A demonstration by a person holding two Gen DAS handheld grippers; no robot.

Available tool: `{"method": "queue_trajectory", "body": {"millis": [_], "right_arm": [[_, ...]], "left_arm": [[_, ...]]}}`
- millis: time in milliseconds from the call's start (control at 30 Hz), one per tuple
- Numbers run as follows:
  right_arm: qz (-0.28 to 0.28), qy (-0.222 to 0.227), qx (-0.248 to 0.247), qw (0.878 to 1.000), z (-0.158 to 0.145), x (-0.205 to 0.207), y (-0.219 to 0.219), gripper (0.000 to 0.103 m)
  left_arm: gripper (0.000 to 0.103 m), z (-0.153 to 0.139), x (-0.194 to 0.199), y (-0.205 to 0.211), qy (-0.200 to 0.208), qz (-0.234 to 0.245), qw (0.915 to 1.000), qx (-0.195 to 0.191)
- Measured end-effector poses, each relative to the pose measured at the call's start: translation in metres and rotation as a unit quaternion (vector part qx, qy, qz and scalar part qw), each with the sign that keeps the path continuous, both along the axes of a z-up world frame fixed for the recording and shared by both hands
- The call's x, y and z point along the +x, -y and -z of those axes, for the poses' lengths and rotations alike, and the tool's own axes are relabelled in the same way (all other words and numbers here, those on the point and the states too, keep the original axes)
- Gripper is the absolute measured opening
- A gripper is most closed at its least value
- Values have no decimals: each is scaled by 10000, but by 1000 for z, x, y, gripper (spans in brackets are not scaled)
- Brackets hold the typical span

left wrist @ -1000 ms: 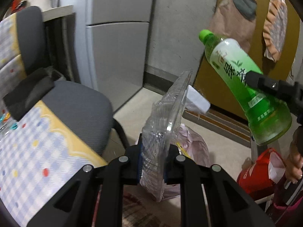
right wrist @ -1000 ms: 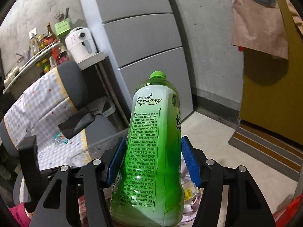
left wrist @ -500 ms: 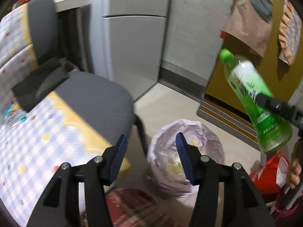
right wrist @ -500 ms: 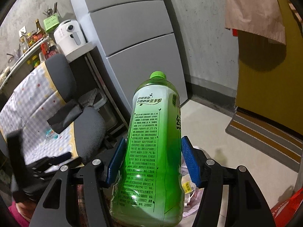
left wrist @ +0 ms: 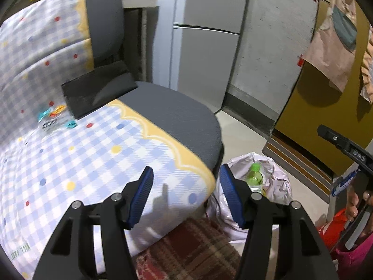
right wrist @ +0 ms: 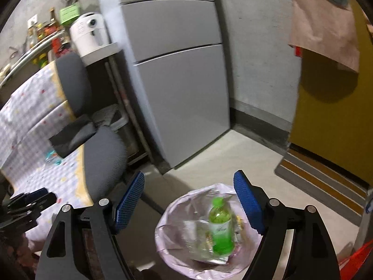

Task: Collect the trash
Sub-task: 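Open the right gripper over the bin and swing back toward the chair, then grasp the clear dried-mango snack bag on the seat with the left gripper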

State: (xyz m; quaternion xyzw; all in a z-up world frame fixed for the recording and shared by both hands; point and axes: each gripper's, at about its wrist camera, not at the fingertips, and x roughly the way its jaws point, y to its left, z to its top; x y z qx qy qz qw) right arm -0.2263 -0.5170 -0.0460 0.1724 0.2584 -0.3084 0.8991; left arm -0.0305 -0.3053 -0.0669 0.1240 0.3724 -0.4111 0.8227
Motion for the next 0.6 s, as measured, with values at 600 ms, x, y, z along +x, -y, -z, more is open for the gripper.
{"method": "queue_trajectory", "body": {"millis": [600], "right_arm": [[-2492, 42, -443, 9674, -53, 171, -136, 79]], "left_arm": [[61, -8, 95, -161, 107, -2064, 9783, 156]]}}
